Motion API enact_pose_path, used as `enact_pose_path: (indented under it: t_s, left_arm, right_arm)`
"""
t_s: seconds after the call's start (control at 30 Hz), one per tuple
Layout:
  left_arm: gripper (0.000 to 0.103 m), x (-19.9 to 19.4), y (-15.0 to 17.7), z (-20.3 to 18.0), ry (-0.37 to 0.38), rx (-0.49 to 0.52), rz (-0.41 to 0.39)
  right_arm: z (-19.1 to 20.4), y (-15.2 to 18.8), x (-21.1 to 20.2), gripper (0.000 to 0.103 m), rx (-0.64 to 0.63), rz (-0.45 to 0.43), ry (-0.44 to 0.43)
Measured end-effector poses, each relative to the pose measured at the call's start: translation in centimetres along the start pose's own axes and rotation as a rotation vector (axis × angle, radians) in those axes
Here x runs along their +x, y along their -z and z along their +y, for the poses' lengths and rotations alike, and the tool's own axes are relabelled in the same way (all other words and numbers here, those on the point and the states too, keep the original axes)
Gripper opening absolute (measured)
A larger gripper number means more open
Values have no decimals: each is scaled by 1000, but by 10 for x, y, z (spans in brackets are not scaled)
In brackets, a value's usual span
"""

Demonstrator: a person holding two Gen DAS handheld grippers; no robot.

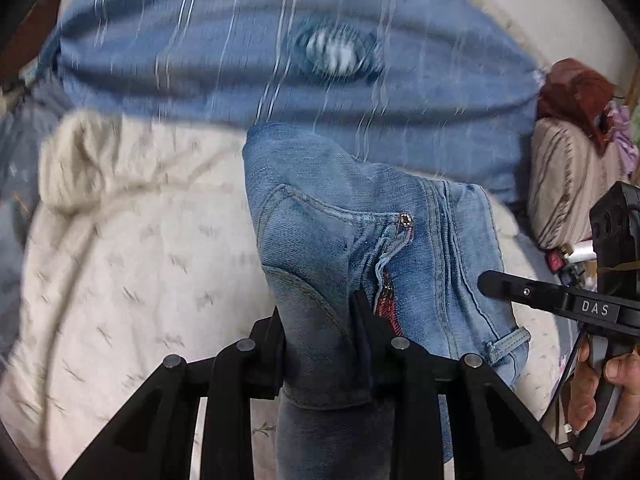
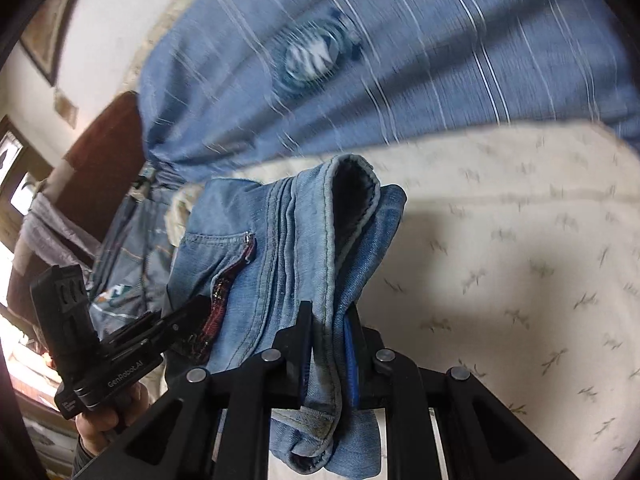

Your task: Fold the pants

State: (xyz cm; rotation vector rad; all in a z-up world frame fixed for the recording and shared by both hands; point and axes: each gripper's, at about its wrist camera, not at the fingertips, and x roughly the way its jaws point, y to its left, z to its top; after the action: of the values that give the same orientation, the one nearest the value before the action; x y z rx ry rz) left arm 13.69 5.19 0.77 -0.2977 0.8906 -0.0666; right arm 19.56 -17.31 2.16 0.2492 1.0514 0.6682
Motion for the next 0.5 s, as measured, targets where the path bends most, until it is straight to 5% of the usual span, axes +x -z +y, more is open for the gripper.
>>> enact_pose_path:
  t_s: [0.07, 0.13, 0.17, 0.3, 0.43, 0.5]
  left_arm:
    - [37, 30, 13, 7, -11, -30, 80]
    - [67, 37, 21, 12, -60, -51, 51]
    - [72, 32, 23, 16, -78, -65, 22]
    - [75, 6, 25, 14, -86, -63, 10]
    - [89, -38, 47, 7, -152, -51, -123]
    - [90, -40, 60, 2, -173, -25, -128]
  right_arm:
    - [-16, 10, 20, 15, 33, 39, 29]
    - [-28, 20, 38, 21, 50, 79, 70]
    - [-33, 25, 41, 29, 42, 75, 93]
    - [-19, 34, 21, 34, -20, 35, 158]
    - [11, 47, -14, 40, -107, -75, 172]
    - [25, 62, -20, 61, -145, -97, 168]
